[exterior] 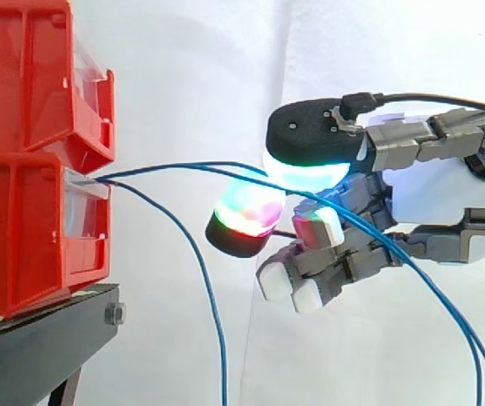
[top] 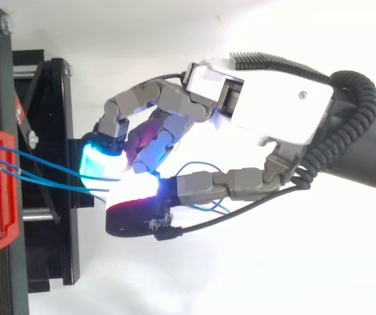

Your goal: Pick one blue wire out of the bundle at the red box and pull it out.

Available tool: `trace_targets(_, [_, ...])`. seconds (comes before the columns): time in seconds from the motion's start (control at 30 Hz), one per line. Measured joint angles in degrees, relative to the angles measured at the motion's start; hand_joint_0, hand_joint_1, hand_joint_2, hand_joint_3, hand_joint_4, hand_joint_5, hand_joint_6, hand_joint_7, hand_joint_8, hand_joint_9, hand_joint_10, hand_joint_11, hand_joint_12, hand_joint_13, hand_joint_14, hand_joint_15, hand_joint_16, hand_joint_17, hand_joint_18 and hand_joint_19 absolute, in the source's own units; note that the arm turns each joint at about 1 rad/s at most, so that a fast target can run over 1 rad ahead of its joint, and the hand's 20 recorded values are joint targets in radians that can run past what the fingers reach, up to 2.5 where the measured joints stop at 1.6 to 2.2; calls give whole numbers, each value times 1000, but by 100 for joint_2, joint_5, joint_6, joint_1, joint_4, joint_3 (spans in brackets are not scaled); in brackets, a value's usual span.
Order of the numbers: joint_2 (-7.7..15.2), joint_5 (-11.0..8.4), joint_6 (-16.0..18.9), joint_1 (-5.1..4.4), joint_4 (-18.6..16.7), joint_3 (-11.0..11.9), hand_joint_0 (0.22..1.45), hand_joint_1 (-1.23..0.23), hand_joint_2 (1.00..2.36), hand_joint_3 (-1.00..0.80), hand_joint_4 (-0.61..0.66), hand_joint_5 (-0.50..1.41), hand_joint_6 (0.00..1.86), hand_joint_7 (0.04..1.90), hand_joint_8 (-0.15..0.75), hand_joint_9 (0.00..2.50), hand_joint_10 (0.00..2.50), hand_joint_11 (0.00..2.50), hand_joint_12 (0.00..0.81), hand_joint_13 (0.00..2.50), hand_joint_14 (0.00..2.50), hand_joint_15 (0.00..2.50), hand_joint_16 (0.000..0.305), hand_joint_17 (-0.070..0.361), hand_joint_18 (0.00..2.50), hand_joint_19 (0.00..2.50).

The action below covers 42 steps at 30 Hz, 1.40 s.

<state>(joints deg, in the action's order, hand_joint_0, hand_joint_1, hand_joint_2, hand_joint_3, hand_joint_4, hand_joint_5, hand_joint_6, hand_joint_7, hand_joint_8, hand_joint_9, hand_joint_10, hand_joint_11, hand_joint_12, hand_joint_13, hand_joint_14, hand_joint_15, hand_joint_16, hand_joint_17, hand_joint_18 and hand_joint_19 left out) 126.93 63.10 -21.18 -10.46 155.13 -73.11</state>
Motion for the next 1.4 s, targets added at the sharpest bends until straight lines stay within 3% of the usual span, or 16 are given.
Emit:
trace_targets(0.53, [3, 0, 0, -9, -7, 5, 682, -921, 1018, -192, 229, -177, 853, 723, 254, 934, 28, 897, 361, 674, 22, 491, 56, 126, 548, 570])
trace_targets(0.7, [1, 0, 0, -9, -9, 7, 743, -940, 1006, -426, 219, -181, 855, 679, 249, 904, 27, 872, 361, 666, 22, 473, 55, 125, 545, 531])
trace_targets(0.83, [1, 0, 4, -9, -5, 7, 714, -925, 1001, -488, 225, -179, 853, 673, 249, 909, 28, 856, 362, 671, 20, 476, 55, 124, 543, 544])
trace_targets(1.07, [0, 0, 4, -2, -6, 6, 591, -738, 1002, -474, 200, -129, 812, 801, 260, 1045, 28, 834, 368, 715, 22, 490, 55, 125, 554, 603])
trace_targets(1.4, [-1, 4, 6, -3, 4, 5, 604, -720, 1014, -285, 157, -125, 873, 822, 275, 1126, 29, 890, 373, 753, 21, 501, 55, 123, 583, 611])
